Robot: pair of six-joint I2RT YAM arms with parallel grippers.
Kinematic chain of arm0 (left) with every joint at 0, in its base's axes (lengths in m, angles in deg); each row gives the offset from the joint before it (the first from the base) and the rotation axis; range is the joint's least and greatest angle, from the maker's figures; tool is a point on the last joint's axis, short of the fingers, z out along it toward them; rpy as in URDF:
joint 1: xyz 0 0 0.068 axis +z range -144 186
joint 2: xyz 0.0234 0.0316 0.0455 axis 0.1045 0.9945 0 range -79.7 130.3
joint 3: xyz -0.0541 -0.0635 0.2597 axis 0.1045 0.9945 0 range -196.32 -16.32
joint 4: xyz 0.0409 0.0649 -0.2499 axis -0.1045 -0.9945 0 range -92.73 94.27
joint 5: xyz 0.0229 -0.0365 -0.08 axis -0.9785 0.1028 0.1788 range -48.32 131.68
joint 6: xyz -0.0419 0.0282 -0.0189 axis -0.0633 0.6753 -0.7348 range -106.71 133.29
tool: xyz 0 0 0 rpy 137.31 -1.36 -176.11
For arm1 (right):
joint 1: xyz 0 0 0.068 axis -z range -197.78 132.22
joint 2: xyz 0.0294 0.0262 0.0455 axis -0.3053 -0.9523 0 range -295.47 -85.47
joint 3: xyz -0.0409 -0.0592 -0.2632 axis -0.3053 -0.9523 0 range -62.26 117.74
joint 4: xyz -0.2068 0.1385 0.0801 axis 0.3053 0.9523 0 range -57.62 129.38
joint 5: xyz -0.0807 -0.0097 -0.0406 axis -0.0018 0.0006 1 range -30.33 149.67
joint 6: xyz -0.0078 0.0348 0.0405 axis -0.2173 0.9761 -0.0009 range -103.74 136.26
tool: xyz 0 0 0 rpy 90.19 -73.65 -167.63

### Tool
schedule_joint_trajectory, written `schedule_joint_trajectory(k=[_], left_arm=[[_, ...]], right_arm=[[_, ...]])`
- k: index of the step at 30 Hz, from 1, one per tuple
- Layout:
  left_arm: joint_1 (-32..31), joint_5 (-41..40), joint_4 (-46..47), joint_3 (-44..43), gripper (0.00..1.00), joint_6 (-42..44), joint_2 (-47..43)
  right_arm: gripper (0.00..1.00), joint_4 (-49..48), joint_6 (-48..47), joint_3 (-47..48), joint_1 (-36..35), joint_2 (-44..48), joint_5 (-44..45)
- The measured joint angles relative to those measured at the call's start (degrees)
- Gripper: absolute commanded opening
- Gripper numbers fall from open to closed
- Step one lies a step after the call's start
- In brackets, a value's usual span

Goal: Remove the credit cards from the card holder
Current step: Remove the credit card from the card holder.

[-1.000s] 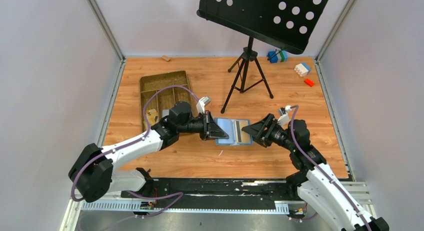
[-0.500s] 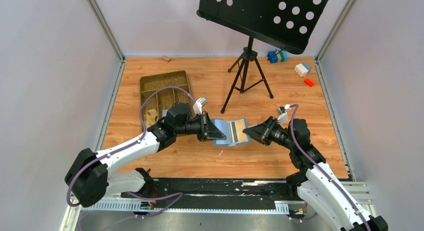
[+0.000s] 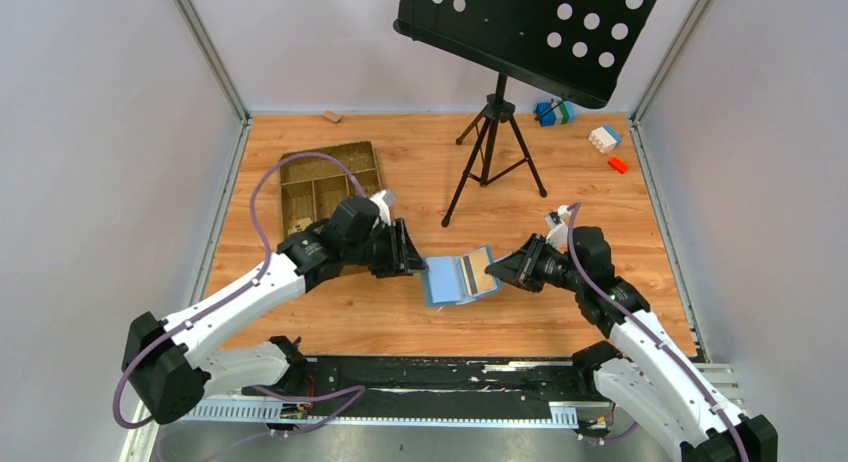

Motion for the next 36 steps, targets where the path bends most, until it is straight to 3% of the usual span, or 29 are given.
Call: schedule_joint_trajectory(k=[3,6,18,25,36], left_arm=[[0.1,-6.0,-6.7,-5.2,0.50,3.1,-0.8],[0.1,-6.0,-5.9,-5.3,0.48,3.6,-2.4],[-5.7,4.0,17.5,-1.9,0.39,-4.5,6.5],[-5.9,4.7,28.9,2.8,0.37,-10.7,7.9],[-5.9,4.9,30.7,3.4,0.36,-12.7,8.4]], right_arm=[[0.00,4.5,-3.9,3.6,0.0,-2.6,0.5],[0.00,7.8,-7.3,6.3,0.0,-3.9,0.6],[0.00,11.3,-11.3,8.6,0.0,-4.7,-1.4],[0.00,5.9,-5.0,6.2,0.2,-0.7,-4.5],[0.00,-1.4,2.4,1.5,0.2,0.3,-6.6]])
